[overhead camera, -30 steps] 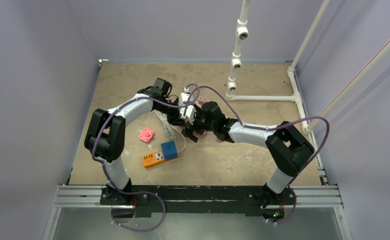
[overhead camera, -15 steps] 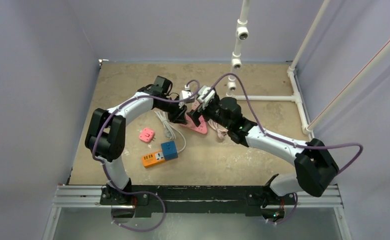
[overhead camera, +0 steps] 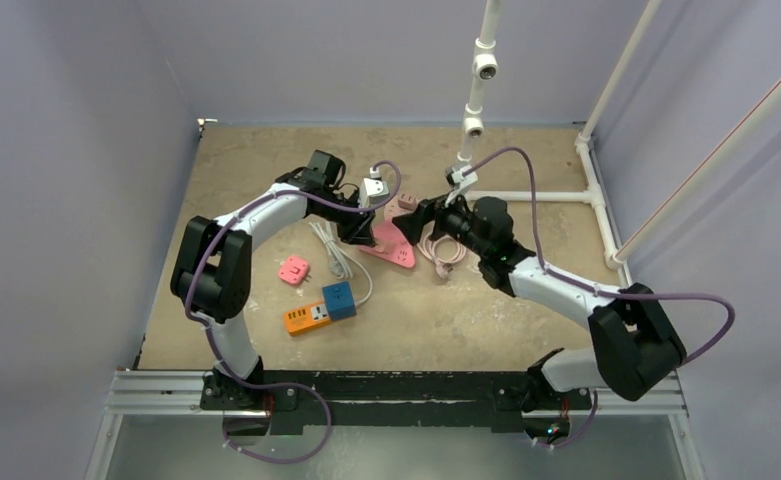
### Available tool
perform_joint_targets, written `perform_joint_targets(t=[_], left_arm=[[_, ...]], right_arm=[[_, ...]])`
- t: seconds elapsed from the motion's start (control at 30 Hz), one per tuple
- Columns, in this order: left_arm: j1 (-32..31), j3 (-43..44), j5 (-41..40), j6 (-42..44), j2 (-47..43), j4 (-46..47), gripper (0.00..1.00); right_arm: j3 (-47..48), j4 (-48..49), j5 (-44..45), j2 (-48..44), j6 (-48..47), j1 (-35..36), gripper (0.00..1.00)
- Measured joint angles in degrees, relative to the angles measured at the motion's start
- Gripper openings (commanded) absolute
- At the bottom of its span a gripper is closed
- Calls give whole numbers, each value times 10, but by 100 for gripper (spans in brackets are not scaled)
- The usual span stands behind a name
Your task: Insert the plug
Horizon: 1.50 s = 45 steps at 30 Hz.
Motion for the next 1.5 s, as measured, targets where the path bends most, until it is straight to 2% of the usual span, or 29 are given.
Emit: perform_joint_targets(t=[0.13, 0.17, 0.23, 0.33, 0.5, 0.63, 0.73, 0.9, 1.0, 1.07, 1.27, 1.5], left_arm=[[0, 0, 1, 0, 1, 0, 28], [0, 0, 1, 0, 1, -1, 28], [-1, 0, 2, 0, 1, 0, 27], [-1, 0, 1, 0, 1, -1, 27], [-1, 1, 2, 0, 2, -1, 27], [-4, 6, 1, 1, 7, -1, 27], [-4, 8, 1, 1, 9, -2, 27], [-5, 14, 1, 4, 10, -5, 26], [-5, 18, 1, 5, 12, -5, 26], [-5, 19, 1, 5, 12, -6, 26], [-5, 21, 1, 6, 13, -10, 25], [-5, 28, -5, 7, 17, -14, 23]], right_arm=[[-80, 25, 45, -56, 116, -2, 99], [-99, 34, 54, -79, 148, -2, 97], [-145, 81, 78, -138, 230, -7, 86], [-179, 151, 97, -186, 293, -11, 84], [-103, 147, 114, -82, 289, 8, 86], [-92, 104, 156, -13, 273, 96, 86], [-92, 99, 144, 18, 282, 133, 84], [-96, 124, 112, 55, 312, 127, 83], [-96, 128, 110, 75, 316, 127, 91], [-96, 121, 118, 79, 314, 128, 93], [-78, 86, 187, 79, 301, 131, 93], [-53, 89, 264, 110, 278, 145, 93]])
